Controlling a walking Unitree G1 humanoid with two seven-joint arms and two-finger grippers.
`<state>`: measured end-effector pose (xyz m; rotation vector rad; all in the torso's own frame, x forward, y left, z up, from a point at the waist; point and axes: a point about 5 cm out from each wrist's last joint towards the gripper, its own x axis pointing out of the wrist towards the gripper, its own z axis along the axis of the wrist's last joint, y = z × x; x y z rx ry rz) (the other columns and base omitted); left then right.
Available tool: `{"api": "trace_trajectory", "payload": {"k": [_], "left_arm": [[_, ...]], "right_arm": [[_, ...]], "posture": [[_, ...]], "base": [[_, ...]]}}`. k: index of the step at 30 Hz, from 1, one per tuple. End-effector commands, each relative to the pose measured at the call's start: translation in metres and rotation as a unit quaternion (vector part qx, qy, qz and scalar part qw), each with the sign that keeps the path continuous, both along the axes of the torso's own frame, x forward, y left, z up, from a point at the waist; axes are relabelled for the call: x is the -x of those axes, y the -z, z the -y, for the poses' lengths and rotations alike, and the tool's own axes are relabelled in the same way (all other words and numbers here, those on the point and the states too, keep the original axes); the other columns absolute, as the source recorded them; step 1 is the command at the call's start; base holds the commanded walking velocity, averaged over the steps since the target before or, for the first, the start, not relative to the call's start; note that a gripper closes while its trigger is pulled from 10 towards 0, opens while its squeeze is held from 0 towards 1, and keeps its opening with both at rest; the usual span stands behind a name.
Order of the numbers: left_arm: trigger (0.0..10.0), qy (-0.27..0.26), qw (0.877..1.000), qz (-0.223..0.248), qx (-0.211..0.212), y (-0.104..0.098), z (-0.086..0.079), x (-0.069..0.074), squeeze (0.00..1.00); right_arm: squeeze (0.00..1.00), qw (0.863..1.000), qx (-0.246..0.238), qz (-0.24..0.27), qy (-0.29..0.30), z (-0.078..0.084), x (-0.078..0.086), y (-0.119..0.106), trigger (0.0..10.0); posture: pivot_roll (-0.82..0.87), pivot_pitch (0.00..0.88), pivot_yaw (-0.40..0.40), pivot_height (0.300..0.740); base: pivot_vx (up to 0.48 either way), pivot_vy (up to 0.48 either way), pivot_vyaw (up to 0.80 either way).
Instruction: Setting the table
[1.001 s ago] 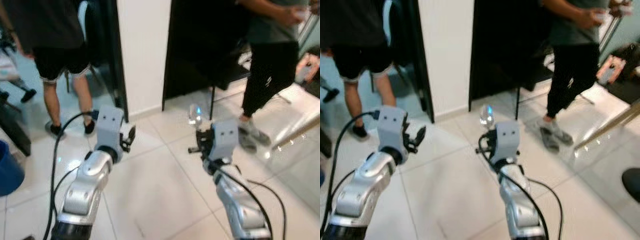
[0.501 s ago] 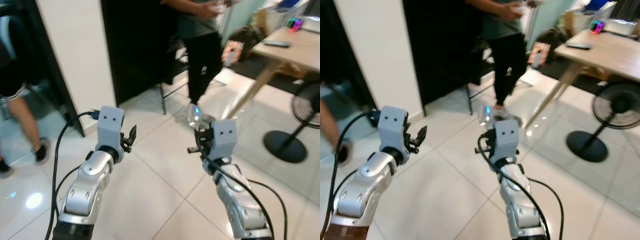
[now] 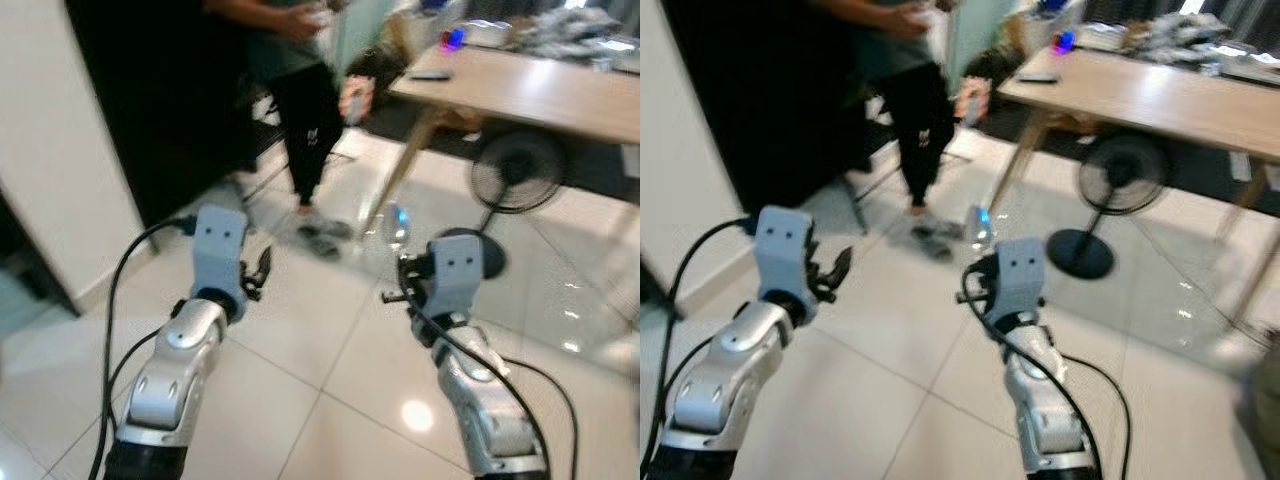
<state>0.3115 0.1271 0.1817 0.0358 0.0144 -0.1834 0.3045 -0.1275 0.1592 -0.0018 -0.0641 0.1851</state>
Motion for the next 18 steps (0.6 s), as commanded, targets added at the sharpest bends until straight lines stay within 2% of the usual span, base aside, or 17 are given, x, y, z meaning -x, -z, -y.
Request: {"api": "trace_trajectory", "payload": {"k": [1,18], "left_arm": [[10.0,0.003,1.000,-0.006,0.002,0.0023,0.0014,0.0008,0.00],[10.0,-0.005,1.000,-0.005,-0.008,0.0019,-0.0007,-0.0005,0.00]], "right_arm": [[0.00,1.000,0.001,-0.007,0.003,0.0020,0.0007,0.0029,10.0],[0.00,1.000,-0.001,-0.006,0.004,0.0008,0.0000,0.0029,10.0]], "posture": [[-0.01,0.000,0.073,0.740],[-0.01,0.000,0.074,0.740]], "base": [[0.000,0.000,-0.80],[0.000,0.000,-0.80]]}}
